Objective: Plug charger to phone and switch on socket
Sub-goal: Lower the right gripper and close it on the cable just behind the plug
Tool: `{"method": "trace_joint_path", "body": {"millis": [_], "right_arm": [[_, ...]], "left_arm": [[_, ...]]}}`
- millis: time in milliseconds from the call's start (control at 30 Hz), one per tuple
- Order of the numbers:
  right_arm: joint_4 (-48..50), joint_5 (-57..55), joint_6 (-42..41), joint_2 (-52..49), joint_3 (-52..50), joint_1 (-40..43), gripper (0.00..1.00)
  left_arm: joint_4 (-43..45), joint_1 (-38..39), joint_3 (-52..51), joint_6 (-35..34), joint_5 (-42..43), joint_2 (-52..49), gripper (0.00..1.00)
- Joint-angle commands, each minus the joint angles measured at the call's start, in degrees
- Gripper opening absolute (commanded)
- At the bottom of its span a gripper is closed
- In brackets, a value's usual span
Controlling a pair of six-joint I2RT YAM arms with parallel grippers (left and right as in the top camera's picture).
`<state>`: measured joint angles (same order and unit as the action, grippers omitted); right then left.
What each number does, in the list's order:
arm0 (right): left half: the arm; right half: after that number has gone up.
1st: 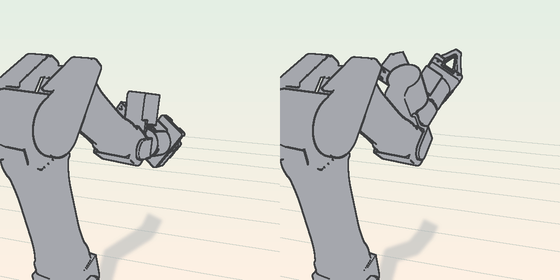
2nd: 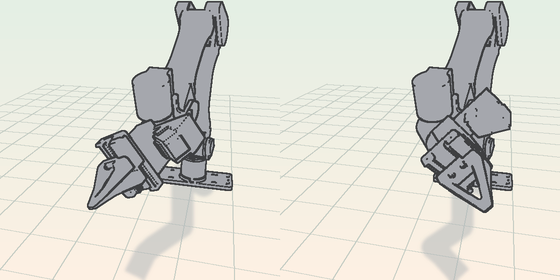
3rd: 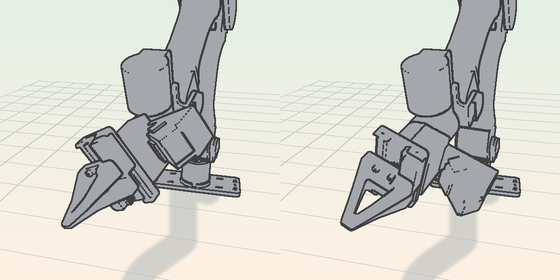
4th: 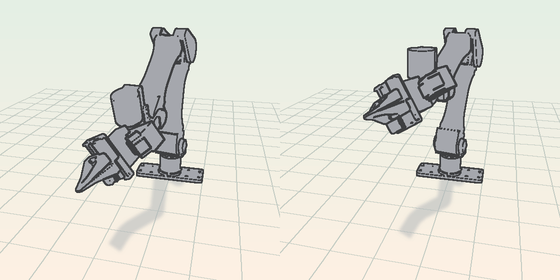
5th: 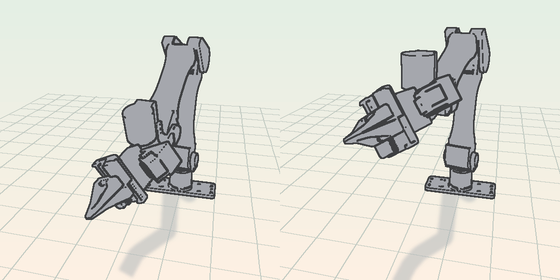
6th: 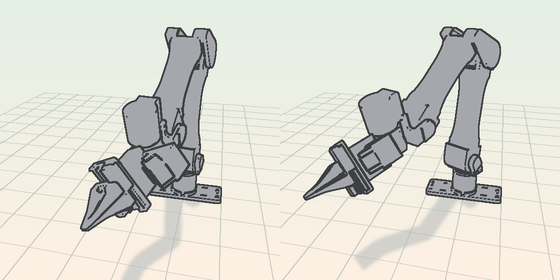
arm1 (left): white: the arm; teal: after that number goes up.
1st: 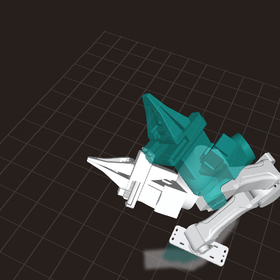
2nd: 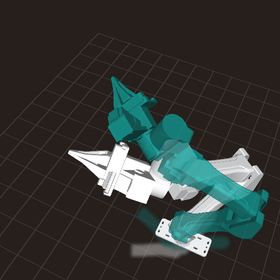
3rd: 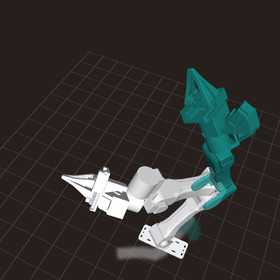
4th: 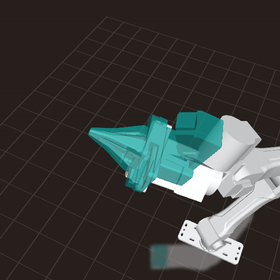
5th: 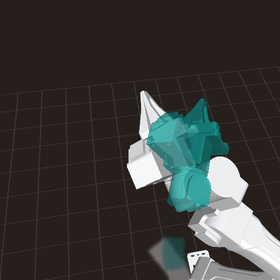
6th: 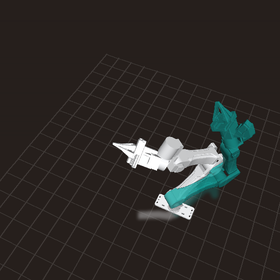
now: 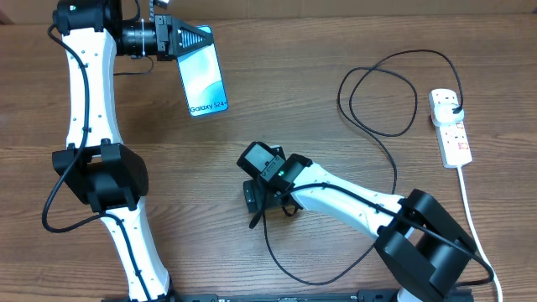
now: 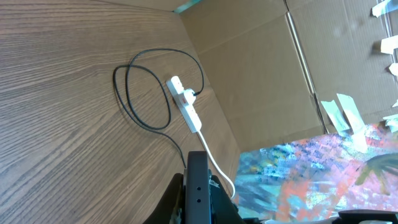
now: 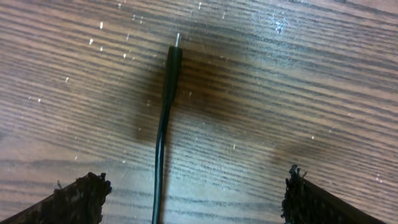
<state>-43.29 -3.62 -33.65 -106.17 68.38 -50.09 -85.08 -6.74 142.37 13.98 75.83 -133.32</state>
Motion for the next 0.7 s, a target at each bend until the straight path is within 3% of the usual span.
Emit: {"method": "trace_joint_path", "body": {"millis": [0, 333, 500, 667], "right_arm": [[0.2, -2.0, -2.0, -0.4, 1.9, -0.2, 0.93], [-3.7, -4.5, -2.4, -5.3, 8.3, -0.2, 0.93], [-11.5, -5.6, -2.4, -12.7, 16.9, -0.2, 0.86], [-12.1, -5.8, -3.9, -13.4, 17.3, -0.2, 0.84]], "left_arm": [[0.4, 0.5, 0.1, 1.0, 1.7, -0.5, 0.04], [1.3, 0.5, 0.1, 1.0, 1.7, -0.5, 0.04], [1.4, 0.5, 0.1, 1.0, 1.7, -0.5, 0.04], [1.4, 0.5, 0.1, 1.0, 1.6, -0.5, 0.04]]}}
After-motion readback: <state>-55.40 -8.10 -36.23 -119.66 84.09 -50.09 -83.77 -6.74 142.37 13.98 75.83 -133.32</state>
